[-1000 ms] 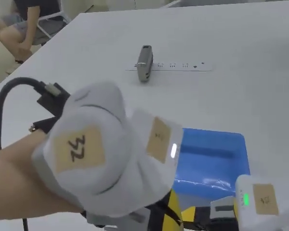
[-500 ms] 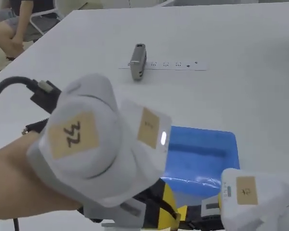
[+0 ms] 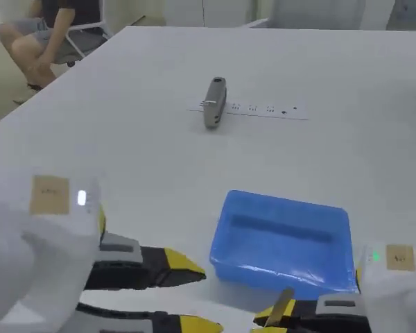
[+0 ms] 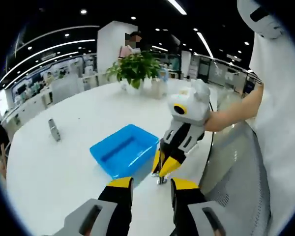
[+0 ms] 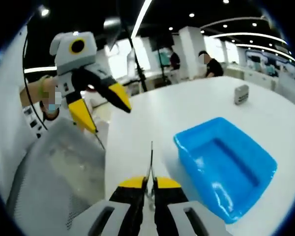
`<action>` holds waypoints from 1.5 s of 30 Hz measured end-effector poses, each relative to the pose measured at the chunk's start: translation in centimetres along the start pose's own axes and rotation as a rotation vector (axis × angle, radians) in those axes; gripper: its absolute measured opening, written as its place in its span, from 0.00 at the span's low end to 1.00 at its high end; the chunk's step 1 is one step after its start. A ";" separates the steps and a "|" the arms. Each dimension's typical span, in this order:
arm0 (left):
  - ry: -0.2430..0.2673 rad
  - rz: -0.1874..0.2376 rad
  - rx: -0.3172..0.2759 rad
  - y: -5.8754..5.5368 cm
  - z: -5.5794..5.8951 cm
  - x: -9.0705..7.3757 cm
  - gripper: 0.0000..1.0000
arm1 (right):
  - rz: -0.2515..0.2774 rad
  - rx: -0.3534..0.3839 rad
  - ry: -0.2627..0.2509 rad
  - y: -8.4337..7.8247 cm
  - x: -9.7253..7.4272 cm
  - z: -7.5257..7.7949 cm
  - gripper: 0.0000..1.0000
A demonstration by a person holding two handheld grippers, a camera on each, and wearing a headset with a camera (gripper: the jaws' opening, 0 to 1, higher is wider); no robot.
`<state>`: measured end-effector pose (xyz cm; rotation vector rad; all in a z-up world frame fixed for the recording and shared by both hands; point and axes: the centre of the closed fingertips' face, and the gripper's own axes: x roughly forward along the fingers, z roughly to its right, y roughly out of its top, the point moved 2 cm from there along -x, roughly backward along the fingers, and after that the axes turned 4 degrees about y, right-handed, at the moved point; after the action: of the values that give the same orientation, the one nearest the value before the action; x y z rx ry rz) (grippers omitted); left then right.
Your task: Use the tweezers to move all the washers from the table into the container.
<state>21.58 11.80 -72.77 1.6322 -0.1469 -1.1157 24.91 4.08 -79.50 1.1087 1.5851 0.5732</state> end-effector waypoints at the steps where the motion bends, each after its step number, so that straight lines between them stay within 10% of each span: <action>1: 0.022 0.012 -0.032 -0.4 -0.1 -0.3 0.32 | 0.013 0.026 0.000 0.3 -0.2 0.1 0.03; 8: 0.167 0.100 -0.155 -3.0 0.1 -1.6 0.48 | 0.051 0.083 -0.035 1.8 -2.0 1.0 0.03; 17: 0.318 0.336 -0.322 -1.9 -1.7 -2.2 0.67 | 0.065 0.045 -0.119 3.6 -4.3 2.5 0.03; 27: 0.418 0.467 -0.189 -0.3 -2.5 -2.8 0.94 | 0.105 0.042 -0.284 4.7 -6.1 7.3 0.04; 36: 0.423 0.364 -0.135 -1.4 -2.4 -2.1 0.86 | 0.042 0.060 -0.379 2.1 -5.1 10.9 0.04; 45: 0.430 0.355 -0.141 -1.9 -2.7 -2.2 0.83 | -0.001 0.039 -0.382 1.0 -4.3 11.3 0.04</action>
<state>21.50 15.79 -73.11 1.6048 -0.0701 -0.4826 35.76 -1.18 -80.20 1.1676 1.2686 0.3074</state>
